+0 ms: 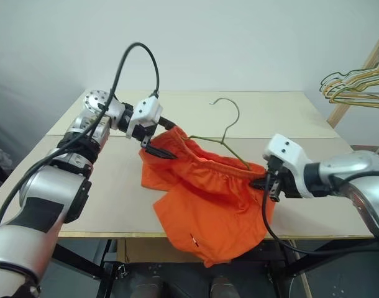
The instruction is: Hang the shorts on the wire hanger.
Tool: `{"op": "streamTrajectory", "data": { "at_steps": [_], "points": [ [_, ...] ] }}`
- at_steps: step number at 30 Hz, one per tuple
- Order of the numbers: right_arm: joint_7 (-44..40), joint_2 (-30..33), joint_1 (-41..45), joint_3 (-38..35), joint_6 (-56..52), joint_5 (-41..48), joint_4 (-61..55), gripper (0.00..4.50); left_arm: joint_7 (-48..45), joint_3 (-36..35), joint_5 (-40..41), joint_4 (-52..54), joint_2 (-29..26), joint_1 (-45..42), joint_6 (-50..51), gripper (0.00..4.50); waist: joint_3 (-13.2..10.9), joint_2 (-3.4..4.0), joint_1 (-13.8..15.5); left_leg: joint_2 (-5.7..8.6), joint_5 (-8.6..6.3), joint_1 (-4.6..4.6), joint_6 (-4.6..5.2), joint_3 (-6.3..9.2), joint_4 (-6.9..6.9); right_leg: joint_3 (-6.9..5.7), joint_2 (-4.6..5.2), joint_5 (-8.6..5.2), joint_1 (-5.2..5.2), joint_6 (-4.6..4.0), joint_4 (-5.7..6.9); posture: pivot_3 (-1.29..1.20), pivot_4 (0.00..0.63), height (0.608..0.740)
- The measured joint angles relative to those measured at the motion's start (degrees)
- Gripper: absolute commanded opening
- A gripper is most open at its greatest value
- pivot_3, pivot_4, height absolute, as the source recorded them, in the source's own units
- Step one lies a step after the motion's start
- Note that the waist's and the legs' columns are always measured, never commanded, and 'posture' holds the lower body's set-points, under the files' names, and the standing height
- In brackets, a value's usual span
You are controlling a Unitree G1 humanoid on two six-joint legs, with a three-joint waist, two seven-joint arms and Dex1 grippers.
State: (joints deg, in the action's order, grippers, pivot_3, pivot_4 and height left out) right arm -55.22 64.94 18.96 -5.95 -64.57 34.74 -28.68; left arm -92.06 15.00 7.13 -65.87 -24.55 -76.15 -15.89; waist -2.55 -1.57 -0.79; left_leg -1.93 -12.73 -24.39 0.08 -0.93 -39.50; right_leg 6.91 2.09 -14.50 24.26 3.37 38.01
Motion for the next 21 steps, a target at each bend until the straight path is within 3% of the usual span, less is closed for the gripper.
{"op": "streamTrajectory", "data": {
  "at_steps": [4, 7, 12, 17, 21],
  "points": [
    [3.7, -2.7, -8.9, -10.3, -5.7, 2.8, -5.0, 0.01, 6.1, -6.5, 1.1, -0.4, -0.3, -1.0, 1.7, 4.47, 0.0, -0.01, 0.0, 0.00, 0.00, 0.05, 0.00, 0.04, -0.01, -0.01, 0.00, -0.03, -0.08, 0.06, 0.01, -0.01, 0.000, 0.740],
    [7.3, -8.3, -15.3, -19.8, -11.4, 4.8, -10.2, 0.01, 8.0, -10.6, 3.5, 1.3, 0.4, -0.7, 6.0, 4.47, 0.0, -0.03, 0.1, 0.01, 0.00, 0.02, 0.00, 0.10, -0.04, -0.06, 0.00, -0.14, -0.11, 0.27, 0.01, -0.04, 0.000, 0.740],
    [12.9, -18.8, -23.3, -35.8, -23.6, 6.1, -19.4, 0.01, 8.9, -16.2, 13.7, 24.0, 2.8, 10.4, 23.3, 4.47, 0.1, 0.08, -0.4, -0.01, -0.01, 0.09, -0.01, 0.06, -0.07, -0.01, 0.04, -0.14, -0.16, 0.28, 0.08, -0.10, 0.000, 0.740],
    [16.4, -22.8, -29.9, -48.1, -27.5, 6.2, -22.9, 0.01, 19.0, -16.5, 22.0, 49.4, 6.0, 25.2, 39.8, 4.47, 0.1, 0.11, -1.8, -0.02, -0.01, 0.15, -0.01, 0.09, -0.04, -0.03, 0.03, -0.16, -0.21, 0.30, 0.07, -0.13, 0.000, 0.740],
    [19.4, -22.9, -32.5, -53.8, -27.5, 7.2, -21.6, 0.01, 25.8, -16.9, 25.8, 59.0, 6.7, 27.6, 46.5, 4.47, 0.2, 0.13, -2.9, 0.00, -0.01, 0.35, -0.01, 0.08, -0.02, -0.02, 0.03, -0.17, -0.42, 0.32, 0.03, -0.13, 0.000, 0.740]
  ]
}}
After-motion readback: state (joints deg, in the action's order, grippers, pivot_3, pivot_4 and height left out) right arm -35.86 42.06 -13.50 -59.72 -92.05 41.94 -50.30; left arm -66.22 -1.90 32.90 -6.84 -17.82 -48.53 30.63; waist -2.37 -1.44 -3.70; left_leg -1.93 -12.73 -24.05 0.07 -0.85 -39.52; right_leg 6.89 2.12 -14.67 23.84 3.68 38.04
